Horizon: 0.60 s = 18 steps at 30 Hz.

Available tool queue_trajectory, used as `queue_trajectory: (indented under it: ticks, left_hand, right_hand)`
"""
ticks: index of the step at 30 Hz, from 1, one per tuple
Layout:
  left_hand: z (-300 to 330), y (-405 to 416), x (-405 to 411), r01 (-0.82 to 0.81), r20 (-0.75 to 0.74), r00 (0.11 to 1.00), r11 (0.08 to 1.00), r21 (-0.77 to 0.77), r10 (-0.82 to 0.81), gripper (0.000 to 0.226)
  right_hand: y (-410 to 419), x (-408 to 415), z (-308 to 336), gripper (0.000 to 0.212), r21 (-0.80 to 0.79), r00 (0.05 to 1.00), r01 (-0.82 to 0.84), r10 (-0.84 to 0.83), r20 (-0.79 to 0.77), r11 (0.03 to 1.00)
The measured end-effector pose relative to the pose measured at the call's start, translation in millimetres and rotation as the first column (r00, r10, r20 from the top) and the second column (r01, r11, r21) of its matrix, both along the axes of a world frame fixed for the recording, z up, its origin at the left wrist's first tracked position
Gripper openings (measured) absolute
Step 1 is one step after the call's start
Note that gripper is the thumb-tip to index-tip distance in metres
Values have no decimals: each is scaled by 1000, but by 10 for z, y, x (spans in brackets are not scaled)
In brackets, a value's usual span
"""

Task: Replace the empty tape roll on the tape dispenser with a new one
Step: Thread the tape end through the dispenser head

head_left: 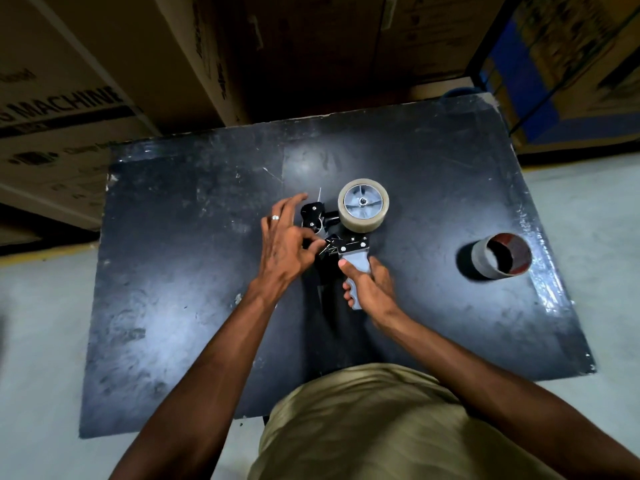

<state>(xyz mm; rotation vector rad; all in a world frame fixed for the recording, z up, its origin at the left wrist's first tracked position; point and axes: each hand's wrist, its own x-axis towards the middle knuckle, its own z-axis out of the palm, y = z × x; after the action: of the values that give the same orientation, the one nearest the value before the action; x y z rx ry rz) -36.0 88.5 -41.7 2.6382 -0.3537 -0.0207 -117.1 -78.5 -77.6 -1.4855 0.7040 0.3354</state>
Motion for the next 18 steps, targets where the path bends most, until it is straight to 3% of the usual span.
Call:
queue_trajectory:
  ticks: [11,18]
  left_hand:
    - [-151,73,-166,-65,13,998,976,-206,69,7]
    - [-256,160,-188,-122,-2,992,958,-259,126,8]
  right_hand:
    - [-15,19,22,32,12,1000,-7,7,2,1000]
    - [-31,33,61,32,13,1000,-13,13,-11,1000]
